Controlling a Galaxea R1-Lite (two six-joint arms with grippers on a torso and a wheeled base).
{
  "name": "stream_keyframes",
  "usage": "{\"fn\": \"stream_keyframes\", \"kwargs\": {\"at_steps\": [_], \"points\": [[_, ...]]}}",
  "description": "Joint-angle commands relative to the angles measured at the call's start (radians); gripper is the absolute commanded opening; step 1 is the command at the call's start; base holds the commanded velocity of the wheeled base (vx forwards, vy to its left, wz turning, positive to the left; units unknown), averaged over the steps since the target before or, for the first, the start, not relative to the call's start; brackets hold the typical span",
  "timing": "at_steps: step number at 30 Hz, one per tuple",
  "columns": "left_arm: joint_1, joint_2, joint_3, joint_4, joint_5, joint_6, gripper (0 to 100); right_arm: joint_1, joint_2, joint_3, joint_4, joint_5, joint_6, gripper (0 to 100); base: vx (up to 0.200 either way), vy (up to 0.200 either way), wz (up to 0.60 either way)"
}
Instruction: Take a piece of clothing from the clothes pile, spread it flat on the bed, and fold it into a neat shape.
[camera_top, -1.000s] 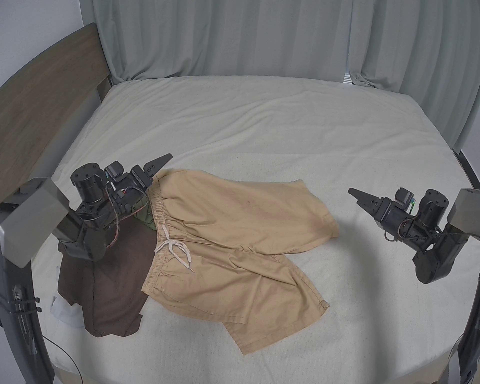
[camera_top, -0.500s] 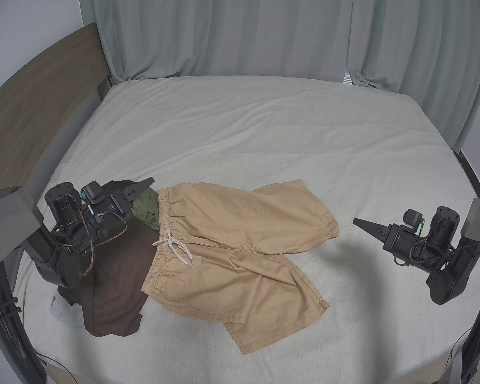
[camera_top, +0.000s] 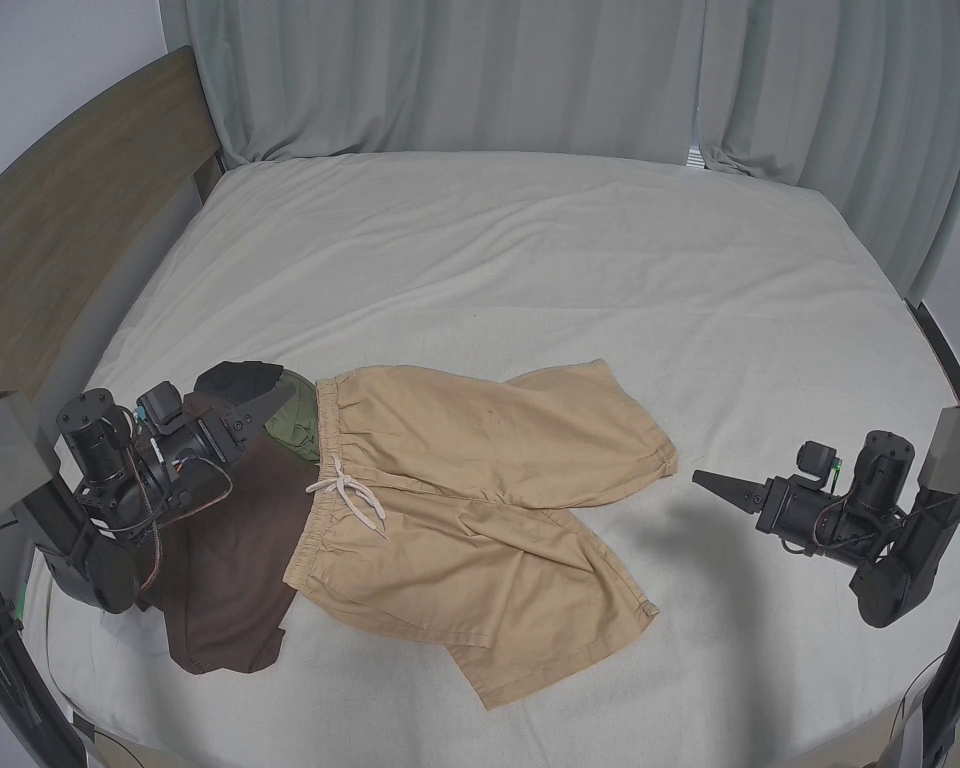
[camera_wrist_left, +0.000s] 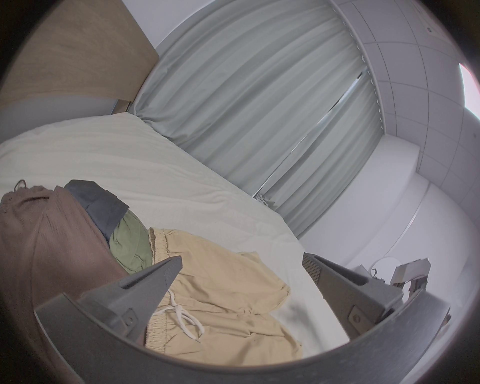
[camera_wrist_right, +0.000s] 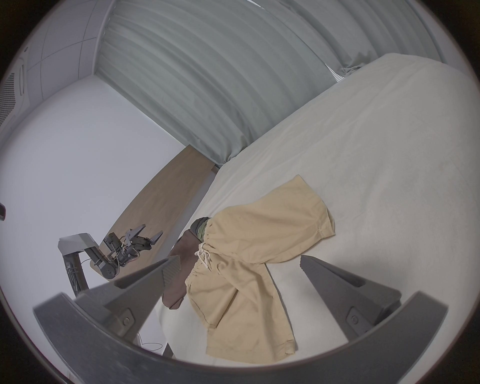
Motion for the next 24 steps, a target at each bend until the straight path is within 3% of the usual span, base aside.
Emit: {"fn": "stream_keyframes", "kwargs": {"at_steps": [1, 6, 10, 24], "points": [[0.001, 0.004, 0.021, -0.002, -0.011, 0.02, 100, 0.001, 0.028, 0.001, -0.002, 0.0, -0.007, 100, 0.0, 0.0, 0.0], [-0.001, 0.004, 0.039, -0.025, -0.027, 0.022, 100, -0.008, 0.036, 0.008, 0.0, 0.011, -0.012, 100, 0.0, 0.0, 0.0], [0.007, -0.054, 0.079, -0.034, -0.053, 0.02, 100, -0.025, -0.062, 0.107, -0.002, 0.012, -0.018, 100, 0.0, 0.0, 0.0], [0.009, -0.048, 0.041, -0.034, -0.076, 0.008, 100, -0.022, 0.019, 0.052, 0.0, 0.029, -0.004, 100, 0.0, 0.0, 0.0]]}}
